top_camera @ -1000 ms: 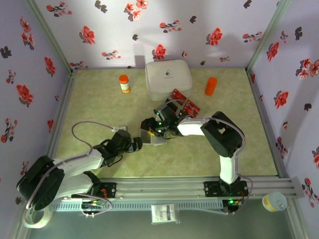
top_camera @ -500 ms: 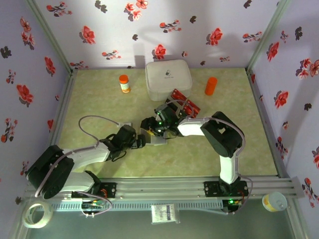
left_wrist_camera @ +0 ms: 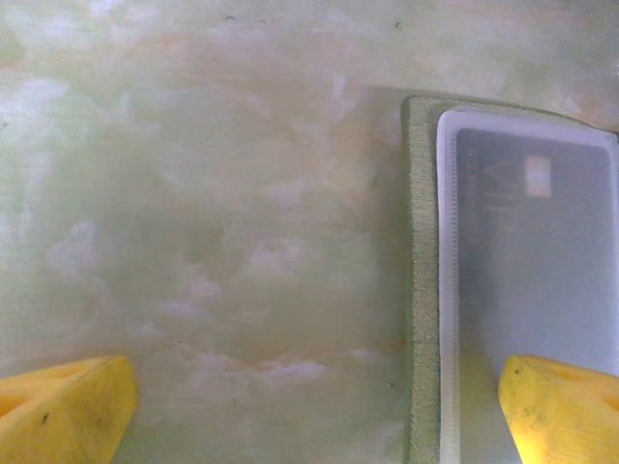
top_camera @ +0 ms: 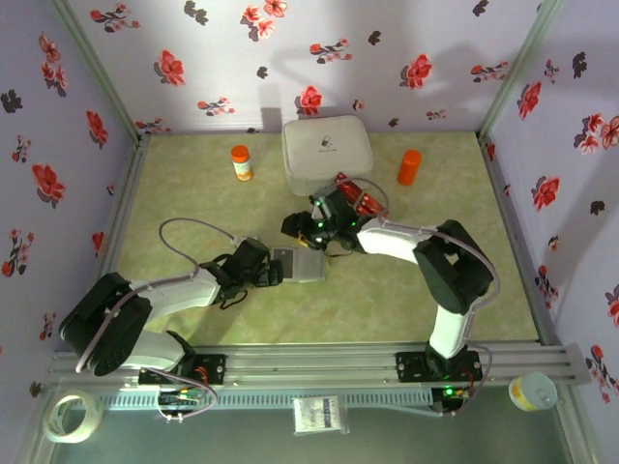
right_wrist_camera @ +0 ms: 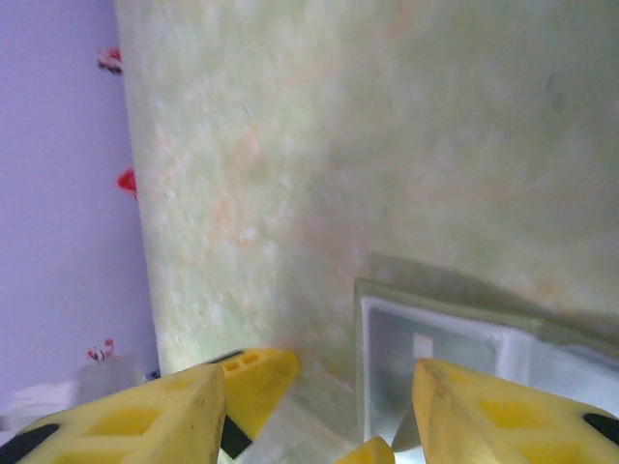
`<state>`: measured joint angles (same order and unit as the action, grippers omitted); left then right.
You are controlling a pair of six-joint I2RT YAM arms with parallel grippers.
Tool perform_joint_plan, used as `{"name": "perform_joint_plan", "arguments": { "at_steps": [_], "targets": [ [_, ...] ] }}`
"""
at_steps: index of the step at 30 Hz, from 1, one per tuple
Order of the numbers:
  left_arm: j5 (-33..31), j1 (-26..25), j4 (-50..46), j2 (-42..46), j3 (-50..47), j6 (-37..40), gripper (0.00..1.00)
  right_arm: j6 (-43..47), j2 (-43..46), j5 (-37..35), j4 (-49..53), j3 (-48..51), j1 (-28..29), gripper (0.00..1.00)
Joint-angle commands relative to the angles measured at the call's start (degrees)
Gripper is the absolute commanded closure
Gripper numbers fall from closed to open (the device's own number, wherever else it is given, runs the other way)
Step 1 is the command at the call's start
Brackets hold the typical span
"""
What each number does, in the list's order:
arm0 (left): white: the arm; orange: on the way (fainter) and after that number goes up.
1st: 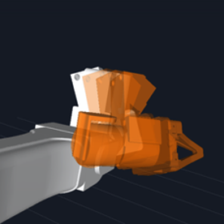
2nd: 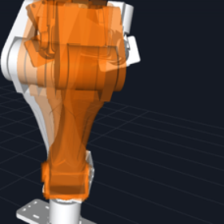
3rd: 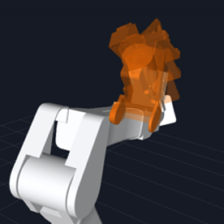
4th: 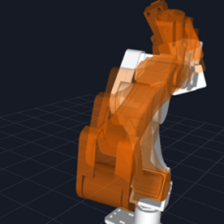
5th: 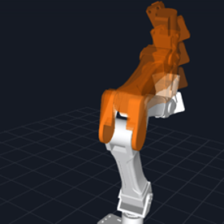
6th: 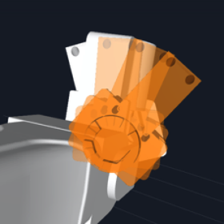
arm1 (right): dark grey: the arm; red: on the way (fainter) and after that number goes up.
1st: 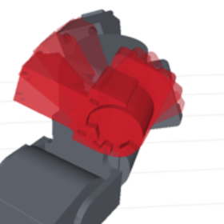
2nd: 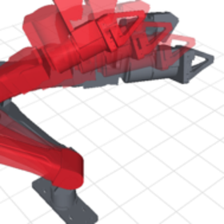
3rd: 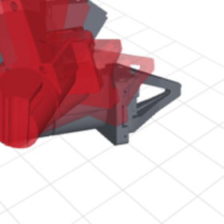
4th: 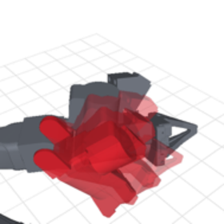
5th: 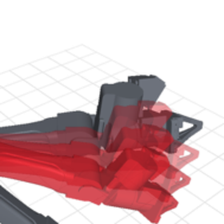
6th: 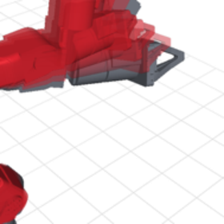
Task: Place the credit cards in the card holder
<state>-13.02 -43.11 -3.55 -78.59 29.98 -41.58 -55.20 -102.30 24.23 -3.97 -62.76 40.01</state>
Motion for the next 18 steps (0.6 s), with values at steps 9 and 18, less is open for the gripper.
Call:
{"name": "perform_joint_plan", "arguments": {
  "at_steps": [9, 18],
  "targets": [
    [-2.7, 0.4, -4.0, -2.0, -1.0, 0.0, 0.02, 35.7, -0.9, -19.6, 43.6, -22.1, -4.0, 0.46],
    [-2.9, 0.4, -3.5, -1.9, -1.9, -0.4, 0.02, 45.3, -10.8, -28.3, 55.2, -34.1, -3.4, 0.61]
  ]
}}
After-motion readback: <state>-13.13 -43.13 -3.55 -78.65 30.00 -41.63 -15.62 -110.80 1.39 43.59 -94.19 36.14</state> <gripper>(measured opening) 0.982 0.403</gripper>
